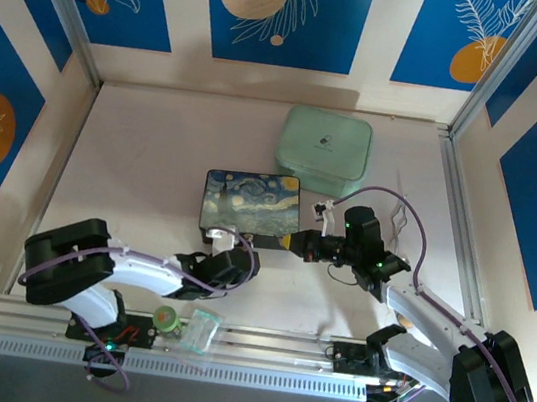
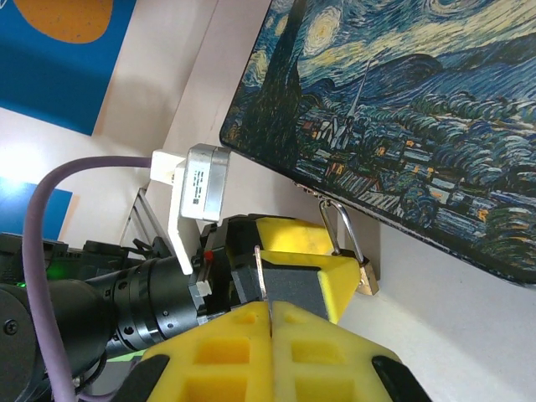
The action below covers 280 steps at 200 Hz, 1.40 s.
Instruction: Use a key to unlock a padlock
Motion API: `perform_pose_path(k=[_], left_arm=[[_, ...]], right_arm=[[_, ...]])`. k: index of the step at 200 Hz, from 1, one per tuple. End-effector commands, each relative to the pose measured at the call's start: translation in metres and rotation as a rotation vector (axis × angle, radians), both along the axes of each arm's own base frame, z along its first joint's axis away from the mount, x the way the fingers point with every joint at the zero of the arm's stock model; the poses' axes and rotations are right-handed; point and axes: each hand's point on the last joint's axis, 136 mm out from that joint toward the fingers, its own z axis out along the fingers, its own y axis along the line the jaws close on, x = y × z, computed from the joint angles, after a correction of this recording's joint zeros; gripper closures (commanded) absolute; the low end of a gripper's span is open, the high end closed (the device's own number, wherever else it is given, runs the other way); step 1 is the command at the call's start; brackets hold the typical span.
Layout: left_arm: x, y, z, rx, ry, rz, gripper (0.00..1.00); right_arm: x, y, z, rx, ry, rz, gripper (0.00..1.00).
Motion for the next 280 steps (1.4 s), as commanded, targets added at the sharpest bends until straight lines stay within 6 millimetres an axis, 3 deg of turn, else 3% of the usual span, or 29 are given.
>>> perform_pose_path(k=[1,22,40,73,92,111,158,225,280], left_arm=[[0.001,-0.005,-0.007,-0.018,0.035,0.012,0.43],[0.001,-0.007,-0.009,-0.005,0.042,0.004,0.52],[0.000,-0.011,-0.014,-0.024,0.057,0.000,0.67],[-0.001,-0.010,-0.016,-0.029,0.071,0.010,0.70],[0.000,-0.009,-0.013,-0.043,0.070,0.022,0.78],[-0.001,-0.012,-0.008,-0.093,0.080,0.027,0.80],[0.006,-0.010,-0.003,-0.352,0.134,0.145,0.92],[0.014,-0.006,0.015,-0.442,0.113,0.216,0.92],[0.022,-0.007,0.031,-0.549,0.098,0.281,0.92]], right_arm=[[-0.002,0.000,-0.005,-0.005,0.010,0.015,0.98],[-0.003,0.000,-0.005,-0.005,0.012,0.015,0.97],[-0.002,-0.002,-0.006,-0.010,0.009,0.008,0.98],[-0.002,-0.002,-0.007,-0.007,0.014,0.008,0.98],[-0.002,-0.001,-0.008,0.001,0.026,0.007,0.97],[-0.004,0.002,-0.007,0.030,0.064,0.013,0.98],[-0.010,0.006,-0.020,0.104,0.246,-0.019,0.98],[-0.017,0.001,-0.058,0.106,0.444,-0.111,0.98],[-0.020,0.024,-0.071,0.145,0.544,-0.130,0.98]])
